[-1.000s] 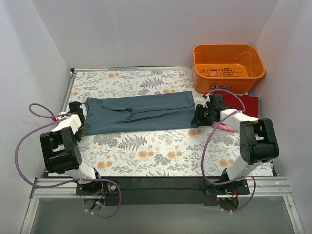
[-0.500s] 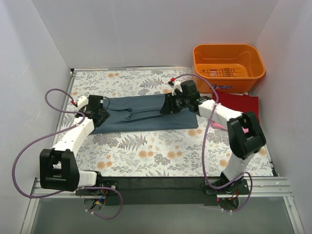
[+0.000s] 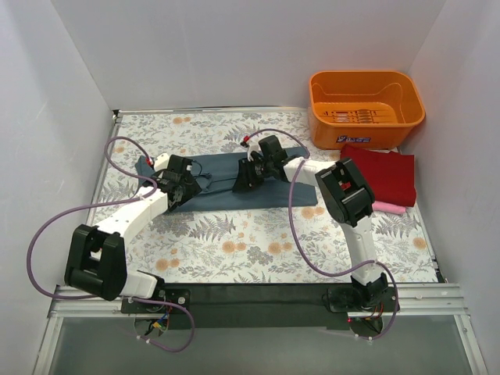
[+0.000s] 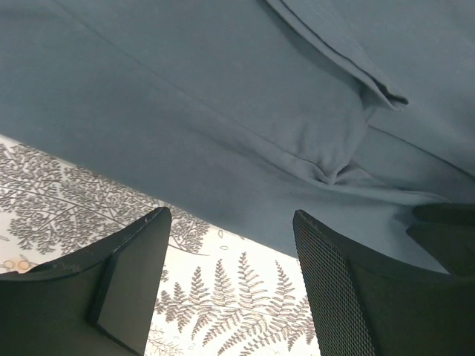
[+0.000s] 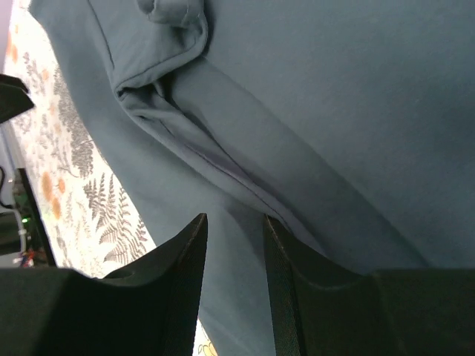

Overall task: Fold and stack the t-shirts
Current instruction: Fold the tshirt

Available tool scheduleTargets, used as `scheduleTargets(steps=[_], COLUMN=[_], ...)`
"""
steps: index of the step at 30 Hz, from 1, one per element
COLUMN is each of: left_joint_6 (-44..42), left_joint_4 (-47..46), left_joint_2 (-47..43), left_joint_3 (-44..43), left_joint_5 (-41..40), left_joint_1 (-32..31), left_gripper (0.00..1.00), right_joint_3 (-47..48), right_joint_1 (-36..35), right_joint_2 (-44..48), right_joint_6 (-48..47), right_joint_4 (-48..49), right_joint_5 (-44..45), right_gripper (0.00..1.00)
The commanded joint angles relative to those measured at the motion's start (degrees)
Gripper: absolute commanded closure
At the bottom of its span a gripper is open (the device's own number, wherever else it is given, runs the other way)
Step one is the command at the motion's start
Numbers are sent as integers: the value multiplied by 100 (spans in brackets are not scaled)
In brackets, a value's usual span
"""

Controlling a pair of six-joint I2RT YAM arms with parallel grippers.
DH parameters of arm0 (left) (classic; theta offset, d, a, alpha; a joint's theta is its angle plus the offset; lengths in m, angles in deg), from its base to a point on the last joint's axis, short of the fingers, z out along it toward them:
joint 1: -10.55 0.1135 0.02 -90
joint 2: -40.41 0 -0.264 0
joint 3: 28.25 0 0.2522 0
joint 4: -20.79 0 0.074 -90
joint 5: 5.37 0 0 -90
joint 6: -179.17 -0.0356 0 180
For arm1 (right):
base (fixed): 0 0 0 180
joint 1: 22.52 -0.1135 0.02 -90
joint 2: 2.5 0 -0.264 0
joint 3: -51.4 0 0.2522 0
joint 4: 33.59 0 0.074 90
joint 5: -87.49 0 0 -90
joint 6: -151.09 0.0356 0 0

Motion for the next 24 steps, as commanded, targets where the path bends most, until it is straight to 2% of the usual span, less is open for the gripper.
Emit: scheduleTargets(steps=[1, 8, 11, 14, 15, 18, 24], left_joint_6=[48, 22, -22, -92, -118, -180, -163], left_joint_4=[-229, -571, -747, -852, -879, -984, -1020], left_joint_2=[102, 409, 550, 787, 936, 1322, 1956], left_joint_3=[43, -19, -89, -317, -422, -677, -1038], left_joint_5=[47, 196, 258, 258, 258, 293, 258], left_joint_1=[-103, -244, -279, -314, -332, -349, -411], left_gripper=[38, 41, 46, 57, 63, 76, 82], right_joint_3=[444, 638, 665, 534, 472, 148, -582], right_joint_1=[158, 527, 633, 668, 677, 738, 905], right_joint_2=[-124, -371, -380, -117, -29, 462, 1114], right_joint_6=[119, 180, 215, 172, 128, 40, -75], right_joint_4=[242, 225, 216, 216, 207, 181, 102], right_joint_5=[-156, -156, -252, -253, -192, -43, 99], right_gripper=[63, 63, 63, 63, 63, 63, 63])
